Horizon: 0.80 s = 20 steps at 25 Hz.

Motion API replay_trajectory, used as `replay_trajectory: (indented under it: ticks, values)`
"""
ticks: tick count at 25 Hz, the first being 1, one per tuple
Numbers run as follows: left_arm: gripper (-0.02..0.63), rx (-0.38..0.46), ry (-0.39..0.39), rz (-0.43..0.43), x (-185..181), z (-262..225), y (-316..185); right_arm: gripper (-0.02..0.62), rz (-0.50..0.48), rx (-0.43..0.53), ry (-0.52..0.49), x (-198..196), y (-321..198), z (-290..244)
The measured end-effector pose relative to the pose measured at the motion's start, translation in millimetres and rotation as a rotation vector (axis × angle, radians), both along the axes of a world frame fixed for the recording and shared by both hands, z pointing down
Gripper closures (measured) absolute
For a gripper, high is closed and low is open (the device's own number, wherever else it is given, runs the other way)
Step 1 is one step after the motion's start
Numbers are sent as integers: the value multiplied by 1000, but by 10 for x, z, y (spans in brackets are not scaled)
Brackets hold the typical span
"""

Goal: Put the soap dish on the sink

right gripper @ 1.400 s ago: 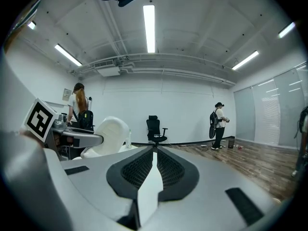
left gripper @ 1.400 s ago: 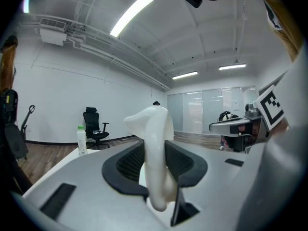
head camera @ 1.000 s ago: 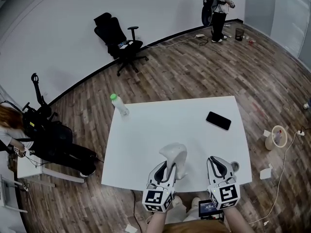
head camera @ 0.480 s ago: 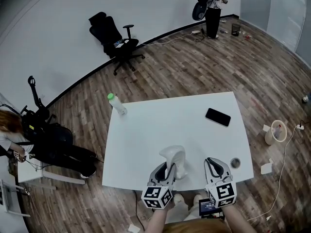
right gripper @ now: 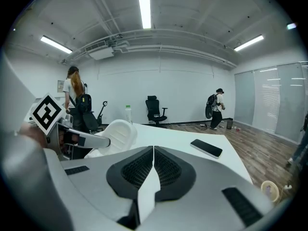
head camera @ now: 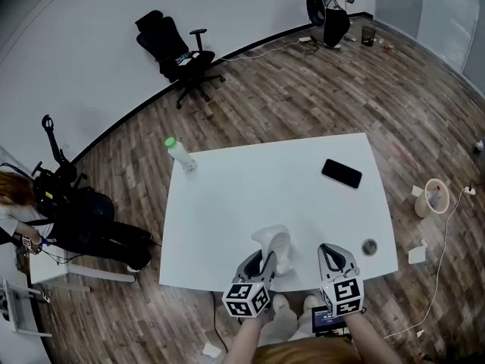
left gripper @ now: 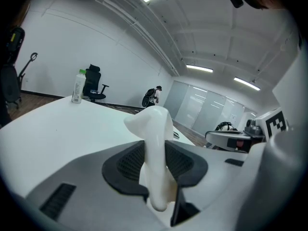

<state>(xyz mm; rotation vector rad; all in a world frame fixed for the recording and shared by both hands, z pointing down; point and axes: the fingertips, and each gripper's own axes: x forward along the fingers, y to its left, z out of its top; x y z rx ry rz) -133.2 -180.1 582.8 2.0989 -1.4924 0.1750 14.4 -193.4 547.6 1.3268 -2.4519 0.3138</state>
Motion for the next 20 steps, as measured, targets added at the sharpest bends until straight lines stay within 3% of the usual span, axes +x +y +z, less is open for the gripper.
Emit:
replay_trajectory:
  ticks: [5, 20]
  values:
    - [477, -51, 79, -36, -14, 171, -27, 584, 41, -26, 12, 127, -64, 84]
    - [477, -240, 247, -20, 142, 654, 36, 584, 38, -144, 23, 101, -57, 537]
